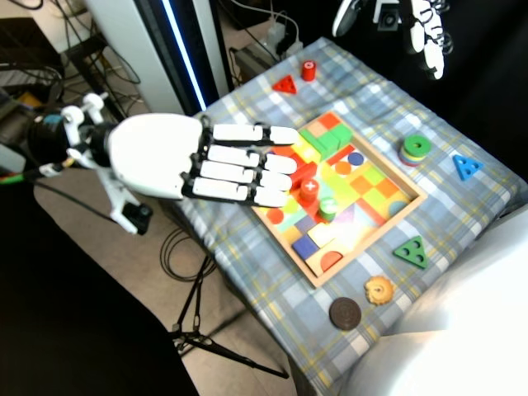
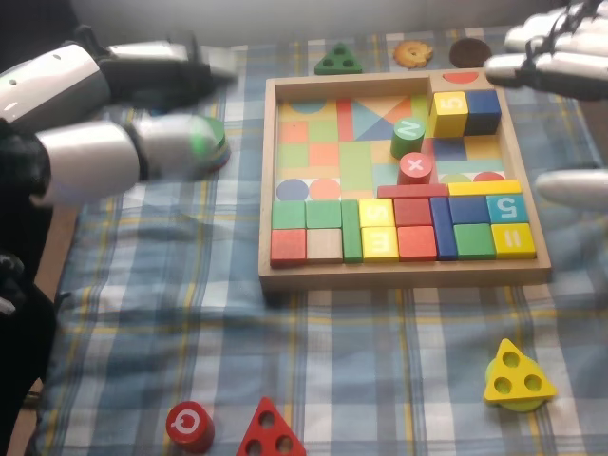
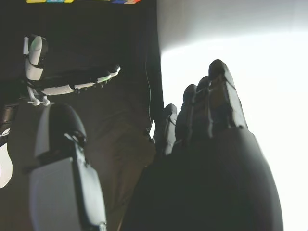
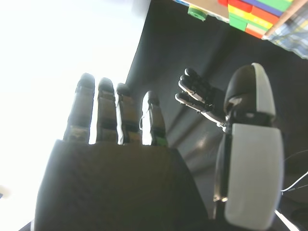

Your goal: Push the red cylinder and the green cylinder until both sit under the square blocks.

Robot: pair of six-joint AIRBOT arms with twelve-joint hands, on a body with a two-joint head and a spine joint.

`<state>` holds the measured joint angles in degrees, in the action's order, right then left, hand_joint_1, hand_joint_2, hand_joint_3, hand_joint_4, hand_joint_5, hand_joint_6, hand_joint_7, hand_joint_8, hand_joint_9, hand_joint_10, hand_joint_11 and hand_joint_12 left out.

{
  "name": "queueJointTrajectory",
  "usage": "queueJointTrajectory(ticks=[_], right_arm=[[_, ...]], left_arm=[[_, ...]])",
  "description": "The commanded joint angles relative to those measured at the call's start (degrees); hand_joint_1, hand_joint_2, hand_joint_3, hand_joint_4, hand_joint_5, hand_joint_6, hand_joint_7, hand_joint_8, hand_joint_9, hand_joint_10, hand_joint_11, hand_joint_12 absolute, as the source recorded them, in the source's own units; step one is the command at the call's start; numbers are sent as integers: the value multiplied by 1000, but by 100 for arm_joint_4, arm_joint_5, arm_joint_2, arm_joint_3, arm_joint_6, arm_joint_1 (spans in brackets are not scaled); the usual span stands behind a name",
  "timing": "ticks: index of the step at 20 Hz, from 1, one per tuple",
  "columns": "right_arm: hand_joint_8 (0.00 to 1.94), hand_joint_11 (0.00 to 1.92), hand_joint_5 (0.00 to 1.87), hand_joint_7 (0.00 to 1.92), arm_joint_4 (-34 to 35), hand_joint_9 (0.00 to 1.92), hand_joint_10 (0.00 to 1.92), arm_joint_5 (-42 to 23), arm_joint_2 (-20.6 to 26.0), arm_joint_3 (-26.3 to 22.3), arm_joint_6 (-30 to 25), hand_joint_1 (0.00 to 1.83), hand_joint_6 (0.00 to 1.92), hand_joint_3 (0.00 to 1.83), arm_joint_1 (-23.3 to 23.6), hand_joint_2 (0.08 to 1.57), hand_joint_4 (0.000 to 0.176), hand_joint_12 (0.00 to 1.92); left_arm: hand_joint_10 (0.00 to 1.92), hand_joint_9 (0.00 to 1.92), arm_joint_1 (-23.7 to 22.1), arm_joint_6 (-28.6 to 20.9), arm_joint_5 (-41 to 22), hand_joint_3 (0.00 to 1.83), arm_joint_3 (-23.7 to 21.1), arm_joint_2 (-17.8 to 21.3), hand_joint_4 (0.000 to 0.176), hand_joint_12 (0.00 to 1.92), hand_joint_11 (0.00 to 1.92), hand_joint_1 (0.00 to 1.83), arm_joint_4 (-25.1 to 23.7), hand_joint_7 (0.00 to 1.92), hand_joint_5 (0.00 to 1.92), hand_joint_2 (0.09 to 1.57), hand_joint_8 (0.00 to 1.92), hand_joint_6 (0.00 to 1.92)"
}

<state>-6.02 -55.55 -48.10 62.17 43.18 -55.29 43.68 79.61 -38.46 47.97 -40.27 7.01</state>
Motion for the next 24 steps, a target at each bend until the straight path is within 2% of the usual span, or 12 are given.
queueJointTrajectory(ticks=[1,2,5,6,7,8,10,12,14,20,21,24], right_arm=[[2,47,354,315,151,227,4,-671,2,21,-54,0,2,3,42,1273,19,494],[0,54,345,312,151,234,5,-670,-17,34,-61,0,0,0,42,1271,13,496],[0,49,314,268,151,231,1,-642,-127,141,-201,0,0,0,42,1240,54,499],[0,9,291,238,134,196,0,-610,-230,242,-354,0,0,0,43,1220,79,485],[1,1,284,216,66,173,1,-547,-338,366,-524,0,0,0,69,1195,87,444],[1,0,288,199,-16,151,1,-477,-408,454,-677,0,1,0,118,1198,77,402],[0,0,280,164,-359,103,1,-219,-646,756,-1187,0,1,0,347,1166,90,298],[0,0,273,95,-629,60,0,67,-752,882,-1266,0,0,0,602,1128,133,254],[4,0,312,26,-890,0,0,353,-841,978,-1266,0,10,0,851,1101,166,11],[0,0,457,0,-1548,0,0,790,-1125,1290,-1773,0,20,0,1196,1030,176,0],[0,0,467,0,-1623,0,0,856,-1180,1339,-1839,0,21,0,1222,1038,164,0],[0,0,443,0,-1834,0,0,1007,-1342,1475,-2036,0,6,8,1251,1083,176,0]], left_arm=[[5,551,-71,-32,-667,2,26,-34,44,664,228,0,1,567,625,1395,0,0],[0,545,-71,-32,-653,1,31,-36,48,656,217,0,1,562,623,1396,0,0],[0,463,-53,-32,-635,0,31,-34,69,502,198,0,1,511,595,1379,3,0],[0,451,-49,-32,-628,0,36,-35,69,485,197,0,1,501,589,1375,0,0],[1,451,-50,-32,-612,0,44,-47,65,484,206,0,3,500,587,1378,0,0],[0,444,-50,-32,-602,3,51,-59,69,479,206,0,4,488,579,1385,0,0],[0,440,-47,-32,-588,0,71,-78,67,416,213,0,3,488,586,1391,0,0],[1,442,-43,-31,-578,0,71,-78,70,397,211,0,-1,484,584,1388,0,0],[0,427,-44,-31,-569,2,75,-86,86,378,170,0,-1,470,557,1398,0,0],[1,399,-41,-31,-540,0,99,-130,89,366,137,0,-1,467,532,1398,0,1],[2,402,-42,-31,-535,0,103,-136,88,367,139,0,-2,470,532,1394,2,1],[0,393,-46,-31,-502,0,103,-135,90,366,136,0,-11,473,532,1394,2,1]])
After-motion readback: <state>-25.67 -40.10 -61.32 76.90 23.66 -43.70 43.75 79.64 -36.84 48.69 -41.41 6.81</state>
